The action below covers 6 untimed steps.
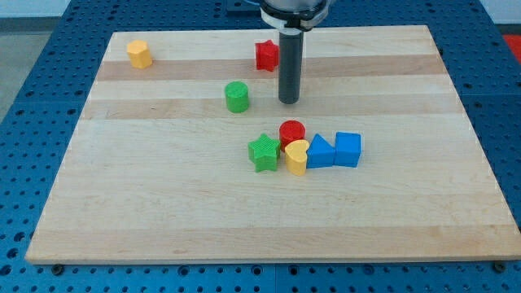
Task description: Slide your hand away from green circle
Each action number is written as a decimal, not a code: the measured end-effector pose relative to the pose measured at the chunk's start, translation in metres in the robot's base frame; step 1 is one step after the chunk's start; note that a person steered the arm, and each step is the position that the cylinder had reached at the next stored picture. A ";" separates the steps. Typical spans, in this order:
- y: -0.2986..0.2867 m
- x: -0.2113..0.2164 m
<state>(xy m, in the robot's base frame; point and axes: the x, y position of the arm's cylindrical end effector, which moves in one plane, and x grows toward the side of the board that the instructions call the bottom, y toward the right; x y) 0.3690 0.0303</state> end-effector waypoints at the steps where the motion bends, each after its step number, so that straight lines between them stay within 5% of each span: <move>1: 0.010 0.000; 6: 0.070 0.011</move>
